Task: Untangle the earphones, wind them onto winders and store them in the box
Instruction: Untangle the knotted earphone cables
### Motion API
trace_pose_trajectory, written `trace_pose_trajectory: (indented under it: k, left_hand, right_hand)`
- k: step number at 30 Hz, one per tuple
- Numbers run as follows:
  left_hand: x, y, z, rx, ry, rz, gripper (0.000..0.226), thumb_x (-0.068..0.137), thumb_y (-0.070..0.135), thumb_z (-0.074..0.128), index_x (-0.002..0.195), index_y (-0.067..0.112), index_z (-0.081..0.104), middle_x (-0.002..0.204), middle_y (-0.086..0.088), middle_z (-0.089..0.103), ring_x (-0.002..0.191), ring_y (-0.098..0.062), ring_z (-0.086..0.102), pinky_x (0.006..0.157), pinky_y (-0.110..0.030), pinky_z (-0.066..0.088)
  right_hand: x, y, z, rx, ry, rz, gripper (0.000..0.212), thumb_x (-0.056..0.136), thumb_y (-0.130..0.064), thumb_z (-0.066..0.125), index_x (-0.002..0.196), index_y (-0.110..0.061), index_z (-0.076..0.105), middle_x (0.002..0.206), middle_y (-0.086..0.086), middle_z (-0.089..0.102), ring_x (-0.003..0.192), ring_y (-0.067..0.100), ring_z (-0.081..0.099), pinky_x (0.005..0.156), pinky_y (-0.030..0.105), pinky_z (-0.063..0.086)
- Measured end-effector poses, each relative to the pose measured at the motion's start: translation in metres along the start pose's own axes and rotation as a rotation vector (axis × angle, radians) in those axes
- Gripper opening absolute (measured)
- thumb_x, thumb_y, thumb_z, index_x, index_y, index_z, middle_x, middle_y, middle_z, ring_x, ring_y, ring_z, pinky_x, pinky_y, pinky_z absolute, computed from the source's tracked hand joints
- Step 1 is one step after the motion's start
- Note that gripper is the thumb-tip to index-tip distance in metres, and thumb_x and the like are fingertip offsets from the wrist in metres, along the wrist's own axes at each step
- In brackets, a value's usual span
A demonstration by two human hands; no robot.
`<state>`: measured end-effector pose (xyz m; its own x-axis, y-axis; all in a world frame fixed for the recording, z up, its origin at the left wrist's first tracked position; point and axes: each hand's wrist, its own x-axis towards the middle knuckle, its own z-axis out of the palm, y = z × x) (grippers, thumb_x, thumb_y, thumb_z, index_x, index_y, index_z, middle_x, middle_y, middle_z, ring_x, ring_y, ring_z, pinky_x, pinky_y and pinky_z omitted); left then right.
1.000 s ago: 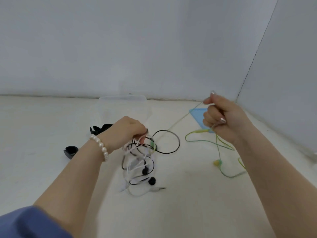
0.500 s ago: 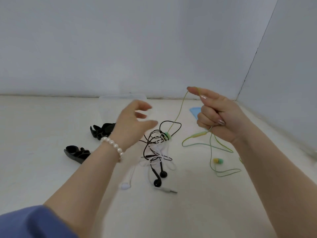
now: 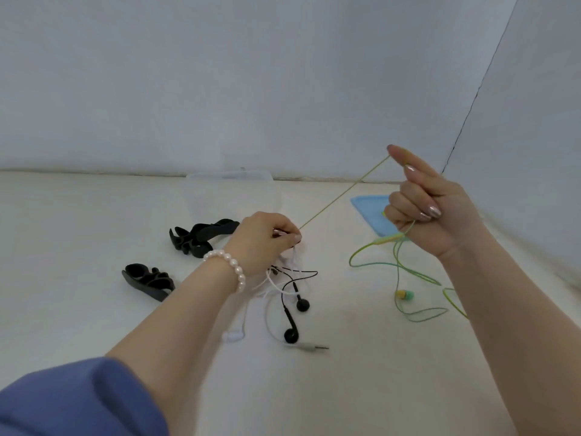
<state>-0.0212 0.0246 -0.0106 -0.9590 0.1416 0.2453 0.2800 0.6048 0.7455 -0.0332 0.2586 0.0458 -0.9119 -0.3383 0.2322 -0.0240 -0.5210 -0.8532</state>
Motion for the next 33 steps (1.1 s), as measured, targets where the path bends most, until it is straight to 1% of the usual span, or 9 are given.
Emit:
trace_pose_trajectory:
  k: [2,6,10,13,16,19,23,26,33]
  left_hand:
    - [-0.001,0.001,-0.007,0.006,-0.01,-0.014,0.007,0.081,0.017,0.066,0.077,0.022,0.069,0.065,0.017,0.061,0.056,0.002,0.053,0.062,-0.012,0.041]
    - [-0.006,0.006,-0.02,-0.032,0.013,-0.026,0.015,0.074,0.015,0.073,0.071,0.026,0.064,0.072,0.005,0.066,0.072,-0.013,0.062,0.079,-0.03,0.05]
    - [-0.012,0.016,-0.026,-0.19,0.052,-0.022,0.017,0.07,0.004,0.076,0.067,0.018,0.067,0.079,-0.016,0.071,0.071,-0.018,0.061,0.077,-0.034,0.052]
    - [-0.016,0.022,-0.025,-0.194,0.056,-0.031,0.015,0.07,0.007,0.076,0.067,0.019,0.07,0.074,-0.016,0.071,0.066,-0.018,0.059,0.068,-0.03,0.047]
    - [-0.018,0.024,-0.022,-0.199,0.071,-0.03,0.013,0.07,0.011,0.077,0.066,0.022,0.07,0.071,-0.011,0.071,0.064,-0.014,0.061,0.074,-0.037,0.053]
    - [-0.019,0.025,-0.016,-0.153,0.091,0.0,0.019,0.072,0.01,0.074,0.064,0.027,0.069,0.077,-0.01,0.072,0.068,-0.013,0.061,0.079,-0.037,0.052]
    - [-0.021,0.027,-0.008,-0.155,0.099,0.028,0.022,0.073,0.006,0.072,0.086,0.024,0.071,0.078,0.008,0.068,0.074,-0.002,0.063,0.078,-0.025,0.054]
    - [-0.022,0.029,-0.005,-0.198,0.089,0.027,0.036,0.07,0.001,0.072,0.095,0.026,0.067,0.083,0.016,0.067,0.072,0.01,0.06,0.074,-0.012,0.051]
    - [-0.023,0.033,-0.01,-0.369,0.138,0.029,0.043,0.066,-0.007,0.074,0.095,0.024,0.065,0.091,0.006,0.067,0.073,0.003,0.063,0.075,-0.021,0.056]
  right_hand:
    - [0.0,0.001,-0.003,0.022,0.009,-0.008,0.034,0.082,-0.011,0.041,0.097,-0.019,0.07,0.027,-0.007,0.028,0.04,0.011,0.011,0.042,0.019,0.018]
    - [0.001,-0.004,-0.007,-0.071,0.072,0.018,0.033,0.077,-0.006,0.039,0.069,-0.017,0.07,0.027,-0.004,0.026,0.035,0.011,0.013,0.042,0.02,0.017]
    - [0.002,-0.003,-0.013,-0.883,0.325,0.193,0.037,0.079,-0.004,0.036,0.05,-0.006,0.06,0.034,0.002,0.043,0.037,0.015,0.037,0.05,0.026,0.025]
    - [0.0,0.003,-0.001,-1.404,0.216,0.578,0.047,0.086,-0.026,0.036,0.061,-0.012,0.073,0.082,0.002,0.071,0.076,0.019,0.055,0.069,0.03,0.038]
    - [0.0,0.011,0.017,-1.698,0.187,0.583,0.046,0.09,-0.046,0.039,0.085,-0.016,0.074,0.115,0.005,0.057,0.101,0.023,0.052,0.082,0.033,0.035]
    - [-0.003,0.015,0.043,-1.467,0.167,0.243,0.045,0.088,-0.052,0.048,0.084,-0.013,0.071,0.09,0.005,0.068,0.083,0.019,0.059,0.072,0.03,0.043]
    - [-0.012,0.037,0.065,-1.294,-0.005,0.243,0.048,0.072,-0.058,0.065,0.073,-0.01,0.068,0.069,0.0,0.071,0.064,0.006,0.063,0.062,0.02,0.047]
    - [-0.009,0.049,0.062,-1.228,0.011,0.21,0.033,0.07,-0.04,0.076,0.074,-0.007,0.069,0.065,0.002,0.07,0.058,0.007,0.062,0.06,0.019,0.047]
    - [-0.004,0.045,0.045,-0.891,-0.03,0.187,0.007,0.082,-0.003,0.065,0.077,-0.006,0.069,0.07,0.007,0.072,0.065,0.013,0.065,0.066,0.022,0.05]
